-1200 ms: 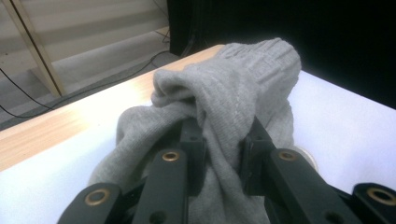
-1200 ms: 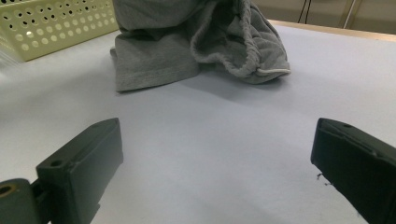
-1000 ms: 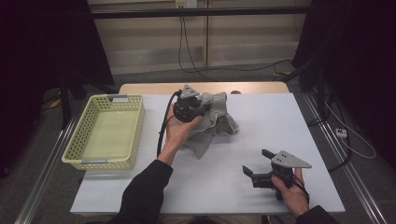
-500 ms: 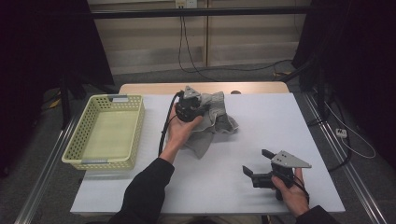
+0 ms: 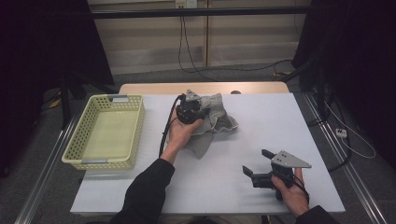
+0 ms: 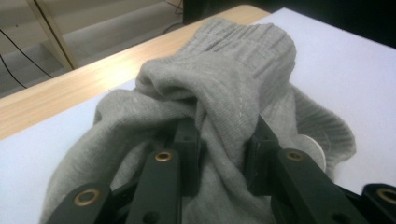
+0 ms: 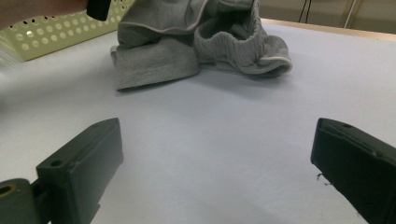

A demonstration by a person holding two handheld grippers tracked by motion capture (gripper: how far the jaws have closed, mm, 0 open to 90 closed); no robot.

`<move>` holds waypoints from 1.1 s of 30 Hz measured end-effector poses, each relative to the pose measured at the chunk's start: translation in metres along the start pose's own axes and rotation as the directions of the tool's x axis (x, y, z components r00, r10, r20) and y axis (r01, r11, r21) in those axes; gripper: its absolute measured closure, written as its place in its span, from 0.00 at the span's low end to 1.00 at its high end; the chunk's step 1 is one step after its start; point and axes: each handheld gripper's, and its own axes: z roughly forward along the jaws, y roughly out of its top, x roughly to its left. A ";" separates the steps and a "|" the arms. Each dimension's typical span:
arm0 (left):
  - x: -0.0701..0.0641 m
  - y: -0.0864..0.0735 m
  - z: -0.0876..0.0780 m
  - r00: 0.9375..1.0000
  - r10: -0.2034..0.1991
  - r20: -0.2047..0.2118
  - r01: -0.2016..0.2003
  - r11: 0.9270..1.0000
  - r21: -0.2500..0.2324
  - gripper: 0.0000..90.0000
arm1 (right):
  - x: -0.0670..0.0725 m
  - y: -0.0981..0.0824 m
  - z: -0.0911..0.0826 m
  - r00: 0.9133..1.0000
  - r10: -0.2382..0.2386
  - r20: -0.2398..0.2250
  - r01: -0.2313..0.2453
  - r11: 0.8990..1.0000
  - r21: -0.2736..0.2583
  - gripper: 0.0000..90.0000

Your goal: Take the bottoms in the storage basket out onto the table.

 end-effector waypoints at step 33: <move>-0.015 -0.028 0.035 0.998 0.051 0.046 -0.057 0.991 0.121 0.61 | 0.000 0.000 0.001 1.000 -0.001 -0.001 0.001 1.000 -0.001 0.03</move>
